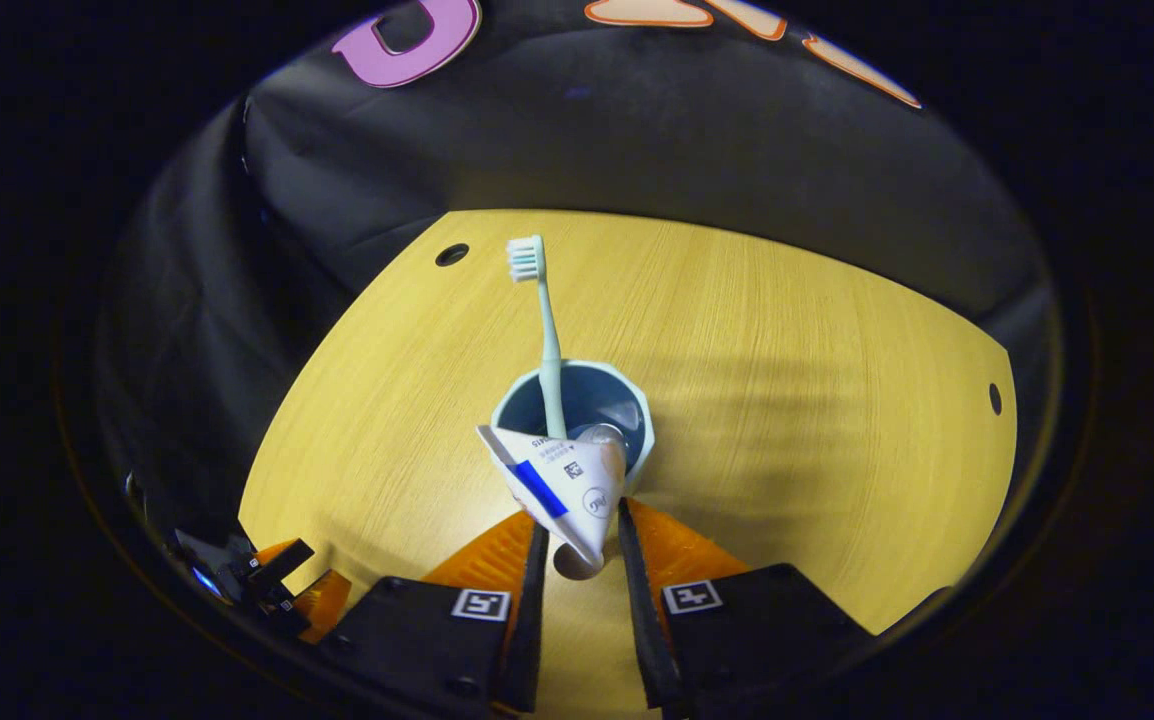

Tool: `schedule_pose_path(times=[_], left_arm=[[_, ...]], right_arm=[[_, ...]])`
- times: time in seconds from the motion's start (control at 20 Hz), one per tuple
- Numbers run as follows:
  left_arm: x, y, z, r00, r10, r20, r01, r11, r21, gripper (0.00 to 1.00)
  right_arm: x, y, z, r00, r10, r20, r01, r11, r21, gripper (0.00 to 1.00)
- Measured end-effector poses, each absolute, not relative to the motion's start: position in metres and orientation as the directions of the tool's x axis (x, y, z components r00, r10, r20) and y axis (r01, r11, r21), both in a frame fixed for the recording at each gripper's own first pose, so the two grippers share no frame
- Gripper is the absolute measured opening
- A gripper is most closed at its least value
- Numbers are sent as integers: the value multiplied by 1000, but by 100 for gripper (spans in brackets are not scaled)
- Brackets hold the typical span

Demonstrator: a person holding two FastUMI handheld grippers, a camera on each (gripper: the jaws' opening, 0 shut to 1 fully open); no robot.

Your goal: Put the toothbrush and toothpaste on the desktop into the cup, then pick up the cup and place it on the coaster on the desktop.

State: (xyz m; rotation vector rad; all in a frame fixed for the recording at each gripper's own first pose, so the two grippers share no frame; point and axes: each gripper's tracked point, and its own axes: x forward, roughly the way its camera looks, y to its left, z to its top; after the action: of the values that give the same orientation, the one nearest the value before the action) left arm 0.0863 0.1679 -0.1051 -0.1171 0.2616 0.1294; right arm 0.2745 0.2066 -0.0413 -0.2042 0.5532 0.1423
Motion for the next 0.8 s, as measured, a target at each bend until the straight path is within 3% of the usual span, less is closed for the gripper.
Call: schedule_pose_path(times=[0.1,0.2,0.35,0.4,0.45,0.5,0.8], left_arm=[[85,167,-103,959,104,-262,-132,987,-91,94],[84,165,-101,962,94,-255,-118,990,-80,94],[80,160,-93,968,78,-240,-93,994,-55,93],[80,157,-89,970,70,-231,-82,996,-45,94],[79,155,-83,973,60,-225,-69,997,-33,94],[77,152,-77,975,51,-216,-55,998,-15,94],[68,121,-40,987,-21,-160,30,998,55,93]], right_arm=[[269,207,-25,869,94,-486,-190,970,-154,73],[267,205,-8,895,101,-435,-185,970,-155,100],[254,197,14,925,130,-356,-189,973,-135,94],[248,193,21,937,135,-321,-183,975,-127,99],[241,184,27,948,131,-289,-172,977,-122,95],[231,175,32,958,124,-259,-158,980,-117,99],[164,96,41,994,26,-109,-33,998,-55,99]])
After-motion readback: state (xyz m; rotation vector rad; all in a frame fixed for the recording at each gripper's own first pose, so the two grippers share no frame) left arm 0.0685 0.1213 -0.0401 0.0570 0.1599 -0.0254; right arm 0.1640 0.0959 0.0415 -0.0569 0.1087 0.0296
